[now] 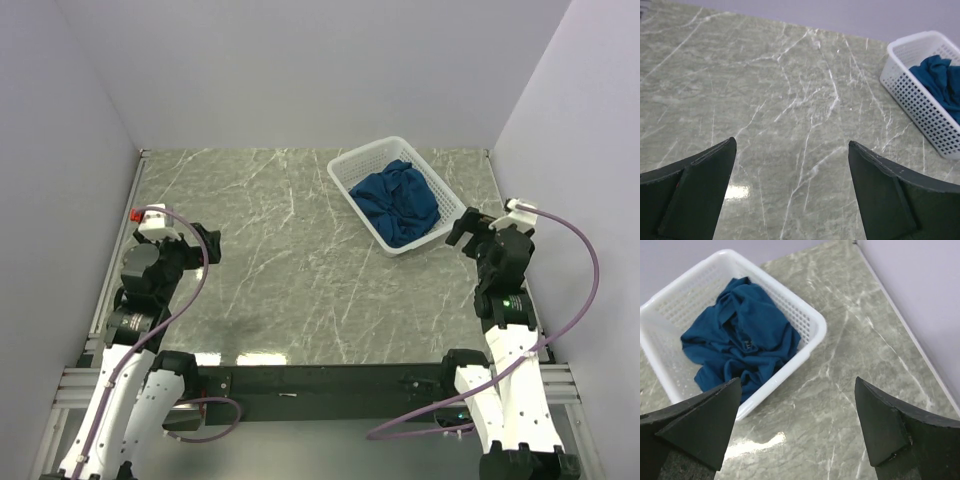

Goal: Fold and stack the t-shirts

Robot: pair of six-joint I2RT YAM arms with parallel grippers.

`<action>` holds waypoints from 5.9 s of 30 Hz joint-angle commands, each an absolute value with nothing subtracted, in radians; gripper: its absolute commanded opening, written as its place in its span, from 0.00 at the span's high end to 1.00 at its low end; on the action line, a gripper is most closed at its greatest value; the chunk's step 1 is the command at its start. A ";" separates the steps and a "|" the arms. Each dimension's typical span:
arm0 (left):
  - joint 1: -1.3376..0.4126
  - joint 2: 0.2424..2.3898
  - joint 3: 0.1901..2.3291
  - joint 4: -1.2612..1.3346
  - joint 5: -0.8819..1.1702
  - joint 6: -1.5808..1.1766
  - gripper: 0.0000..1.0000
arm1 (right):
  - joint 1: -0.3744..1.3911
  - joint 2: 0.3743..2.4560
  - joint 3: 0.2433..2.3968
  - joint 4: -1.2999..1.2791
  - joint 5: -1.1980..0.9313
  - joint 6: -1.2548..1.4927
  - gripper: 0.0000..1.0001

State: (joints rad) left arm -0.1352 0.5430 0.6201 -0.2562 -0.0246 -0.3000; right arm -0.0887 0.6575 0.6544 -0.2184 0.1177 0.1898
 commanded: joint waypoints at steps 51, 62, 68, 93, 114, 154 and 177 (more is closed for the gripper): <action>-0.141 0.529 0.637 -0.219 -0.009 -0.270 0.02 | 0.227 1.382 1.940 -0.569 -0.627 -0.210 1.00; -0.141 0.522 0.635 -0.216 0.003 -0.265 0.02 | 0.322 1.328 1.967 -0.448 -0.825 -0.031 1.00; -0.141 0.512 0.635 -0.219 0.002 -0.265 0.02 | 0.432 1.359 1.891 -0.489 -0.761 -0.106 1.00; -0.141 0.489 0.634 -0.215 0.003 -0.264 0.02 | 0.439 1.380 1.457 -0.486 -0.147 -0.351 0.00; -0.141 0.483 0.637 -0.218 0.020 -0.265 0.02 | 0.417 1.896 1.540 -0.623 0.146 -0.247 1.00; -0.164 0.725 0.640 -0.127 0.443 -0.356 0.01 | 0.141 1.620 1.537 -0.556 0.069 -0.449 0.11; -0.597 1.713 1.307 -0.428 -0.120 -0.939 0.13 | 0.135 0.997 0.744 -0.454 -0.988 -0.632 0.17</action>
